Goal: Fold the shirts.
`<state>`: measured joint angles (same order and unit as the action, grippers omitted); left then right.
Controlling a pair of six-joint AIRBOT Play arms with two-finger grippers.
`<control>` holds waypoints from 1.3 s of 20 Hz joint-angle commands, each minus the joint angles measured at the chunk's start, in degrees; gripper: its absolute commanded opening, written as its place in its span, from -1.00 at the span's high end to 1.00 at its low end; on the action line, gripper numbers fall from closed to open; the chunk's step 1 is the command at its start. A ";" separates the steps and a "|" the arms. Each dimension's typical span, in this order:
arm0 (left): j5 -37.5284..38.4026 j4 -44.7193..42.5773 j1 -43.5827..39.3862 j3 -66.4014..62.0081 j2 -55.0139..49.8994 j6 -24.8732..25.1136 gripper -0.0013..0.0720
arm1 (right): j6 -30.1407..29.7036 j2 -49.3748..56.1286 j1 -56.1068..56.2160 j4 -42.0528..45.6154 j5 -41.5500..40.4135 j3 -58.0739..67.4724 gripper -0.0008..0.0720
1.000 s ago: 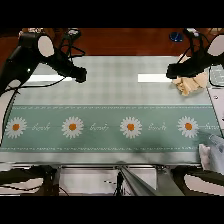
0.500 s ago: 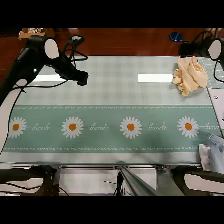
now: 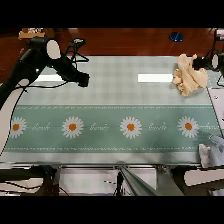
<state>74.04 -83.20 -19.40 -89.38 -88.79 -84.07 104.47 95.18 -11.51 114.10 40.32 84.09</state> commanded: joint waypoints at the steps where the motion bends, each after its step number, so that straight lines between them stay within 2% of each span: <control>1: 0.02 0.50 -0.04 -0.07 -0.04 -0.02 -0.76 | -1.42 4.74 -0.79 -0.15 2.47 0.07 -0.69; 5: 0.02 0.52 -0.04 -0.07 -0.04 -0.04 -0.76 | -1.70 8.81 -0.76 -0.28 2.75 0.07 -0.68; 6: 0.07 0.50 -0.04 -0.07 -0.04 -0.04 -0.76 | -1.68 9.44 -0.76 -0.76 2.62 0.07 -0.59; 7: 0.15 0.52 -0.04 -0.07 -0.04 -0.04 -0.76 | -1.70 9.64 -0.76 -1.11 2.38 0.07 -0.14; 8: 0.22 0.52 -0.04 -0.11 -0.04 -0.04 -0.76 | -1.70 9.33 -0.76 -1.31 2.47 0.07 0.83; 9: 0.70 0.52 -0.04 -0.37 -0.02 -0.02 -0.75 | -1.73 8.52 -0.76 -1.55 2.40 0.09 0.91; 14: 6.84 0.50 -0.02 -10.08 0.63 -0.02 -0.70 | -2.80 -4.85 -0.76 -2.75 0.85 0.13 0.91; 17: 10.69 0.57 -0.04 -21.22 2.12 -0.04 -0.70 | -2.93 -17.75 -0.07 -11.96 -0.37 0.13 0.91; 19: 12.68 0.72 -0.04 -29.09 4.37 -0.07 -0.70 | -5.79 -26.14 1.99 -17.53 -1.22 0.13 0.91; 22: 11.61 0.68 -0.04 -32.81 12.72 -0.04 -0.70 | -11.04 -38.64 7.69 -22.40 -2.08 0.13 0.91; 26: 11.47 0.68 -0.04 -32.79 24.61 -0.04 -0.70 | -10.95 -51.32 13.73 -22.36 -1.25 0.13 0.91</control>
<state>85.52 -82.46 -19.40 -120.77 -71.31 -84.12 94.83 52.69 -1.50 93.91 39.05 84.16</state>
